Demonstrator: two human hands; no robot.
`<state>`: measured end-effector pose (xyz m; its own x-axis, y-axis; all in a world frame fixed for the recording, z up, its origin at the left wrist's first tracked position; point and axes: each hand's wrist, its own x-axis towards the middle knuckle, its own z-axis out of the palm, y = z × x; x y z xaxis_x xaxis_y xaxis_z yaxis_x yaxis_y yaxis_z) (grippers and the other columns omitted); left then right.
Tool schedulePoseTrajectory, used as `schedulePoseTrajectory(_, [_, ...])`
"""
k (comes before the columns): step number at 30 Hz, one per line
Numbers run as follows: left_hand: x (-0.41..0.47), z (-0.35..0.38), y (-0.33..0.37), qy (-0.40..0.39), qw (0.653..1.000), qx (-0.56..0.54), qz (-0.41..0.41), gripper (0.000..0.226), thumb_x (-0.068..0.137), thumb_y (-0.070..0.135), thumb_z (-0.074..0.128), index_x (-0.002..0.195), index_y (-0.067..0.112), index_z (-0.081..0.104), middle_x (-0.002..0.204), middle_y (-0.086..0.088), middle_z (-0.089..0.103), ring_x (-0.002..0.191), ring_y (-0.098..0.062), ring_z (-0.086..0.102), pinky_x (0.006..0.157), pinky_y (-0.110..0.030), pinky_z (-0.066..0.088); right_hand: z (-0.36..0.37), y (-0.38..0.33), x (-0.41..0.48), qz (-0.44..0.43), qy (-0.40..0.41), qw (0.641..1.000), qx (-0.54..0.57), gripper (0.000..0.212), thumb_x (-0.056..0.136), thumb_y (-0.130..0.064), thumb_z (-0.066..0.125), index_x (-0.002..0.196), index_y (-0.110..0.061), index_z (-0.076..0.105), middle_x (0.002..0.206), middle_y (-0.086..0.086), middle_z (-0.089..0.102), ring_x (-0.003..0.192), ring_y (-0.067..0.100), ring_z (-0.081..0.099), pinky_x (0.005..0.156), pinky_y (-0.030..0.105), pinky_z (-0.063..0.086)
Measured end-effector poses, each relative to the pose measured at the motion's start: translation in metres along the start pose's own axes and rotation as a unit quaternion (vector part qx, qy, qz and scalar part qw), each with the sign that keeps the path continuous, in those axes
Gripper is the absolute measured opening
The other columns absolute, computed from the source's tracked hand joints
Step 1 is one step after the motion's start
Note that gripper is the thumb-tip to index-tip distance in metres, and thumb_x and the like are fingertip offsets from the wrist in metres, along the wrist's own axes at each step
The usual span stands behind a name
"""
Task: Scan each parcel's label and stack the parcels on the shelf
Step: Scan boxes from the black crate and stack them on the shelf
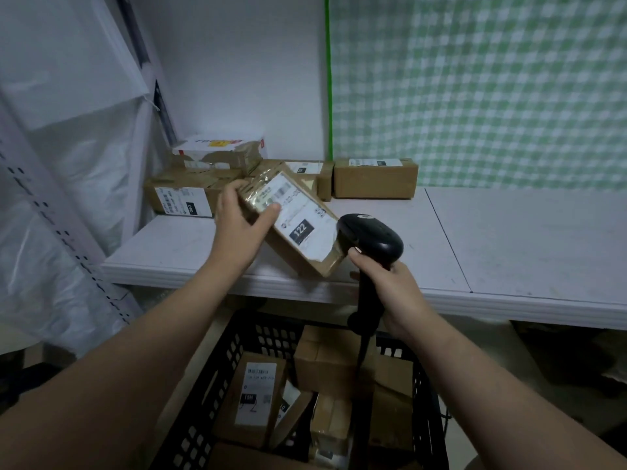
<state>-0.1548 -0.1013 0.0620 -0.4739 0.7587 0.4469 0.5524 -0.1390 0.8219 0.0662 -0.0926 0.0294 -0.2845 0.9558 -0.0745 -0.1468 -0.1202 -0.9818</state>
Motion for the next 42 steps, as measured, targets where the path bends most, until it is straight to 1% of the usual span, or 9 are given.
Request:
schedulePoseTrajectory(4, [-0.018,-0.005,-0.008,-0.014,0.999,-0.048,-0.008,0.036,0.089,0.016,0.066,0.113,0.018,0.039,0.108,0.006,0.054,0.1,-0.007,0.054,0.078,-0.008,0.044,0.007,-0.007,0.005,-0.028,0.033,0.999,0.032,0.016,0.084,-0.027,0.072,0.1,-0.026,0.069,0.103,0.003,0.074,0.104,0.02,0.066,0.098,0.043,0.05])
schedulePoseTrajectory(8, [-0.023,0.021,-0.013,-0.078,0.992,-0.101,-0.008,0.064,0.088,0.006,0.065,0.132,0.032,0.027,0.113,0.011,0.049,0.103,-0.007,0.059,0.087,-0.019,0.05,-0.012,-0.017,0.015,-0.08,0.095,0.992,0.004,0.019,0.078,-0.034,0.077,0.095,-0.027,0.07,0.1,0.001,0.073,0.104,0.02,0.066,0.097,0.042,0.05])
schedulePoseTrajectory(12, [-0.016,0.068,-0.006,-0.194,0.974,0.098,0.057,0.07,0.093,0.014,0.059,0.147,0.042,0.024,0.126,0.0,0.035,0.099,-0.012,0.052,0.091,-0.022,0.041,-0.031,-0.022,0.025,-0.028,0.151,0.987,0.041,0.021,0.085,-0.029,0.072,0.103,-0.026,0.064,0.108,0.002,0.069,0.102,0.019,0.063,0.094,0.046,0.051])
schedulePoseTrajectory(14, [-0.011,0.088,-0.007,-0.237,0.954,0.177,0.057,0.059,0.094,0.02,0.058,0.145,0.038,0.033,0.134,-0.005,0.031,0.111,-0.021,0.049,0.095,-0.024,0.037,-0.039,-0.023,0.03,0.03,0.151,0.986,0.062,0.022,0.087,-0.027,0.07,0.108,-0.021,0.063,0.105,0.003,0.068,0.092,0.017,0.063,0.077,0.038,0.053])
schedulePoseTrajectory(18, [0.005,0.115,-0.007,-0.184,0.893,0.376,0.164,0.049,0.097,0.038,0.05,0.144,0.033,0.038,0.155,-0.013,0.02,0.143,-0.031,0.016,0.117,-0.042,0.013,-0.047,-0.022,0.04,0.08,0.143,0.981,0.103,0.03,0.088,-0.028,0.069,0.114,-0.013,0.063,0.091,0.004,0.071,0.079,0.019,0.068,0.058,0.031,0.049])
schedulePoseTrajectory(21, [0.017,0.132,-0.006,-0.208,0.845,0.401,0.286,0.047,0.101,0.032,0.043,0.147,0.027,0.034,0.153,-0.009,0.031,0.14,-0.029,0.027,0.115,-0.039,0.018,-0.048,-0.02,0.049,0.065,0.15,0.978,0.126,0.026,0.088,-0.027,0.069,0.11,-0.013,0.065,0.092,0.005,0.072,0.082,0.02,0.069,0.061,0.032,0.051])
schedulePoseTrajectory(32, [0.088,0.17,-0.017,-0.22,0.853,0.419,0.221,0.046,0.103,0.02,0.038,0.149,0.025,0.032,0.149,-0.009,0.039,0.136,-0.029,0.036,0.107,-0.04,0.032,-0.043,-0.019,0.069,0.128,0.18,0.945,0.242,0.023,0.09,-0.026,0.066,0.079,-0.008,0.056,0.056,0.005,0.057,0.044,0.016,0.052,0.039,0.02,0.047])
schedulePoseTrajectory(37, [0.097,0.161,-0.031,-0.195,0.852,0.424,0.237,0.045,0.102,0.018,0.04,0.146,0.023,0.037,0.141,-0.009,0.047,0.125,-0.03,0.045,0.096,-0.039,0.038,-0.047,-0.02,0.073,0.131,0.177,0.952,0.213,0.021,0.09,-0.025,0.065,0.079,-0.009,0.058,0.07,0.009,0.058,0.044,0.017,0.052,0.038,0.019,0.045])
schedulePoseTrajectory(42, [0.096,0.129,-0.045,-0.147,0.855,0.444,0.223,0.044,0.099,0.026,0.046,0.143,0.026,0.042,0.147,-0.013,0.039,0.135,-0.034,0.031,0.11,-0.042,0.023,-0.051,-0.02,0.069,0.146,0.144,0.956,0.208,0.023,0.091,-0.024,0.063,0.074,-0.009,0.061,0.07,0.009,0.059,0.048,0.017,0.051,0.039,0.018,0.045])
